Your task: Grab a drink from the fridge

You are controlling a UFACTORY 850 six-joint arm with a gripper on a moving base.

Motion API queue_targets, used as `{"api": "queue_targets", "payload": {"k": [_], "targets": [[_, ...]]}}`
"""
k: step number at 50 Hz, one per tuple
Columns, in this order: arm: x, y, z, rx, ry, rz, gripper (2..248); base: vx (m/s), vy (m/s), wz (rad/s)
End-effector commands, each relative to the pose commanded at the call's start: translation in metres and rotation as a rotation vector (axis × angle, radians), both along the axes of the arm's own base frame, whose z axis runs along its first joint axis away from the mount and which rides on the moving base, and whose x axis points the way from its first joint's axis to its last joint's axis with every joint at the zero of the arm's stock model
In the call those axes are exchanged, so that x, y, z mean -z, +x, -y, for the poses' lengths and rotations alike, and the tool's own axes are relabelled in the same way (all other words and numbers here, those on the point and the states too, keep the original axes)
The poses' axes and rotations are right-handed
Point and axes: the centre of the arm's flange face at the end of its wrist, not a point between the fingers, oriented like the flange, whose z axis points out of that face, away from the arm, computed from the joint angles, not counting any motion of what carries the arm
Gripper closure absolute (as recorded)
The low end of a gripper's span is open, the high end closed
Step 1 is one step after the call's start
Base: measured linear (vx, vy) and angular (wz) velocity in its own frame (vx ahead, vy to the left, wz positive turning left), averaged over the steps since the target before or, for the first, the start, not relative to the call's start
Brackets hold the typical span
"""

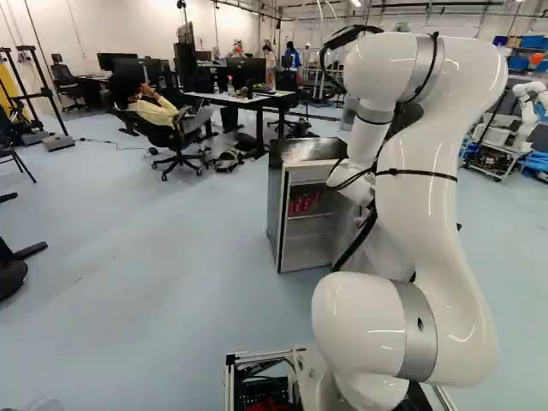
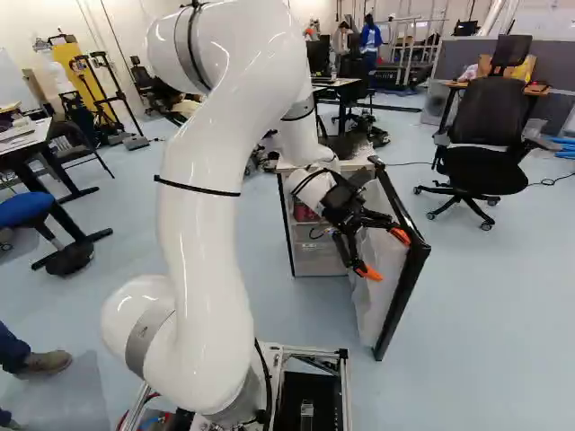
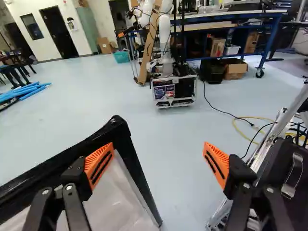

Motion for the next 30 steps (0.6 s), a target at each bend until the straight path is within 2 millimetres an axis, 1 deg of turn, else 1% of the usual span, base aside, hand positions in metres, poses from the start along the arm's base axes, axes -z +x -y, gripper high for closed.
{"api": "queue_targets", "payload": {"k": [16, 30], "targets": [[-0.003, 0.013, 0.037, 0.057, -0.008, 0.058, 3, 0.000, 0.000, 0.000], [-0.007, 0.023, 0.065, 0.098, -0.026, 0.095, 3, 0.000, 0.000, 0.000]]}}
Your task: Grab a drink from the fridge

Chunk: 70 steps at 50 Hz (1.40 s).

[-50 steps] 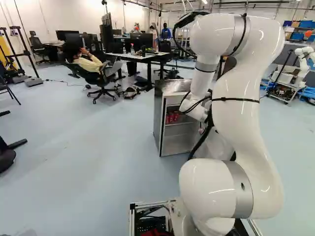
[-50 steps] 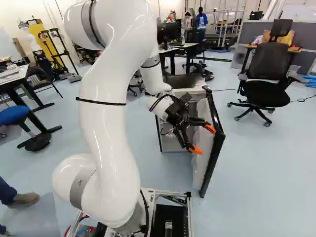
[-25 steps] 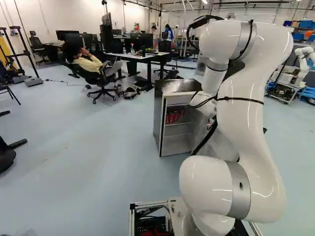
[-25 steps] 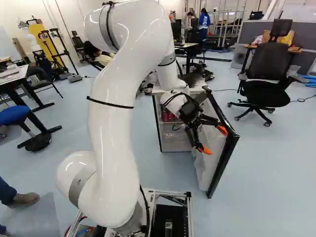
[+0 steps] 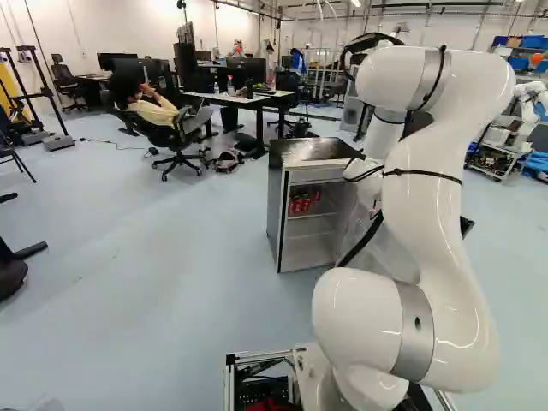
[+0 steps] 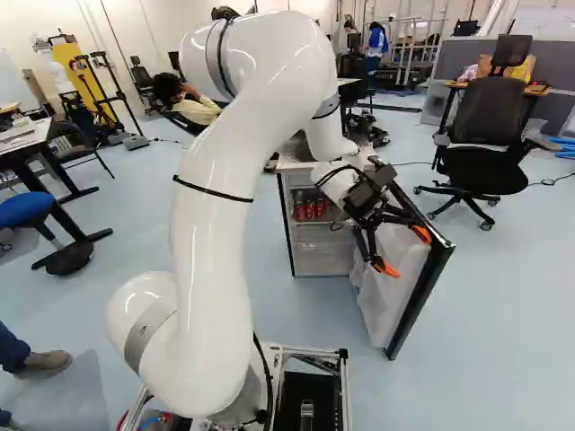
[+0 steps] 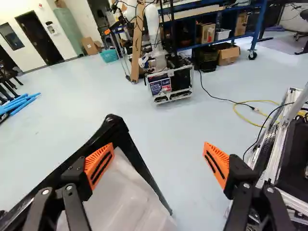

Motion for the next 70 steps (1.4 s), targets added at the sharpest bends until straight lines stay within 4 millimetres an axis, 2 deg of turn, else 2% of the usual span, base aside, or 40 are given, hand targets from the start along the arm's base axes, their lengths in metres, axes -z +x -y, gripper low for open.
{"api": "queue_targets", "payload": {"k": [15, 33, 70], "targets": [[0.000, -0.001, 0.006, 0.011, -0.002, 0.004, 3, 0.000, 0.000, 0.000], [0.003, -0.028, -0.003, 0.000, 0.014, -0.042, 3, 0.000, 0.000, 0.000], [0.003, -0.072, -0.046, -0.403, -0.019, -0.208, 3, 0.000, 0.000, 0.000]]}}
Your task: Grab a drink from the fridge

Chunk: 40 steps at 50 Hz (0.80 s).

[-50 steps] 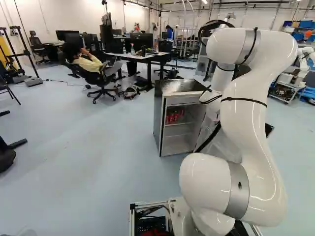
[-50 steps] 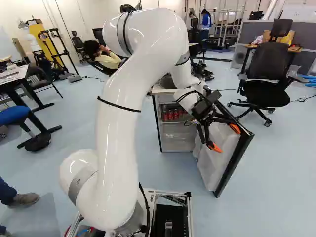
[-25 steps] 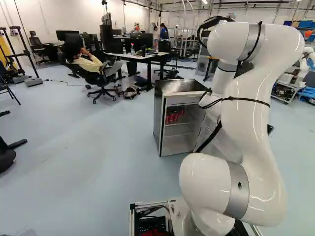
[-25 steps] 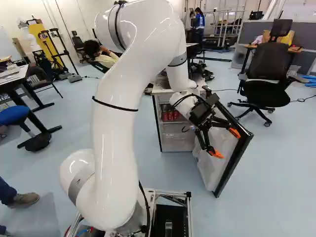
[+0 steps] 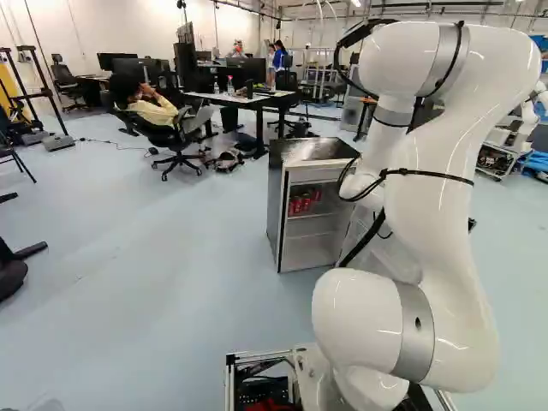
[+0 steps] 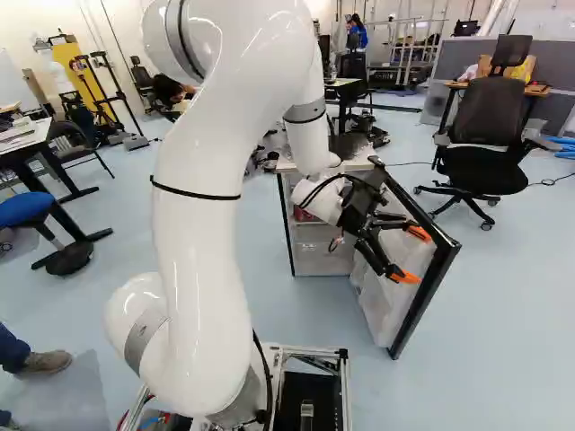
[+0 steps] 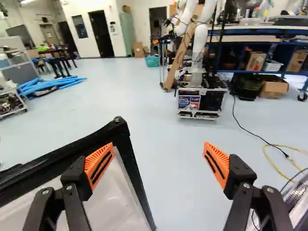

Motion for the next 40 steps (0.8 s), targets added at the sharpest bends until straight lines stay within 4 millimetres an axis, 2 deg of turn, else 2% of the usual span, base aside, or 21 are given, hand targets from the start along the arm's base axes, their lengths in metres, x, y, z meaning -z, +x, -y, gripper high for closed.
{"api": "queue_targets", "payload": {"k": [40], "targets": [[-0.007, -0.041, -0.066, -0.518, -0.010, -0.128, 3, 0.000, 0.000, 0.000]]}}
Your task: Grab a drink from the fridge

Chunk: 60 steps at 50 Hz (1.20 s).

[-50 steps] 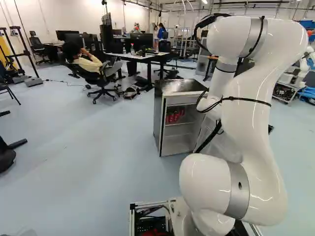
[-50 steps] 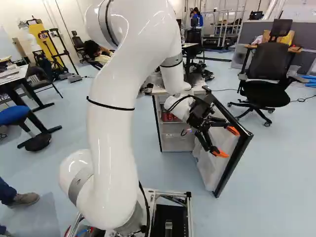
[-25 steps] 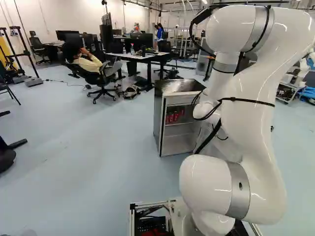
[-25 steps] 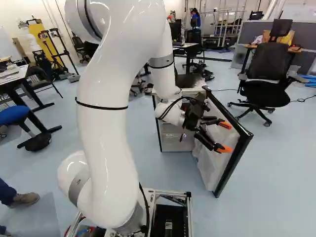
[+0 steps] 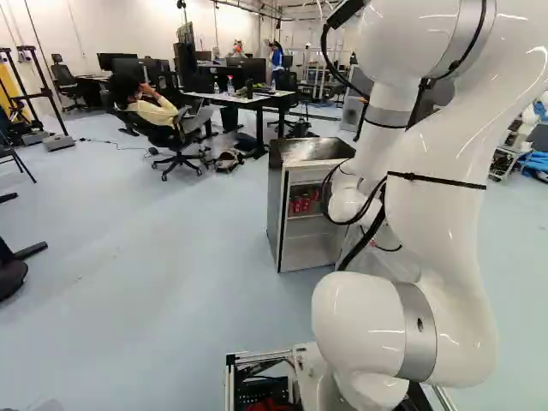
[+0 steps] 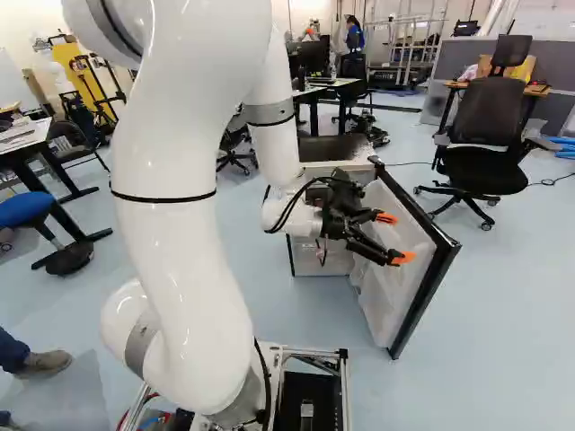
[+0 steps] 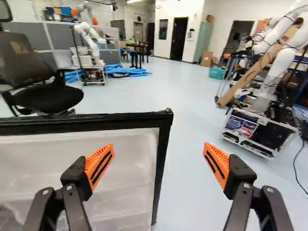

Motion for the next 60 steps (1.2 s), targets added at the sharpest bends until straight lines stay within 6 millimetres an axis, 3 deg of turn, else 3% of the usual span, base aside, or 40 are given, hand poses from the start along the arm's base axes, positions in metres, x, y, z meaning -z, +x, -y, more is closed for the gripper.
{"api": "queue_targets", "payload": {"k": [22, 60], "targets": [[-0.004, -0.020, -0.040, -0.298, 0.000, -0.043, 3, 0.000, 0.000, 0.000], [-0.004, 0.008, -0.060, -0.699, -0.014, -0.052, 3, 0.000, 0.000, 0.000]]}}
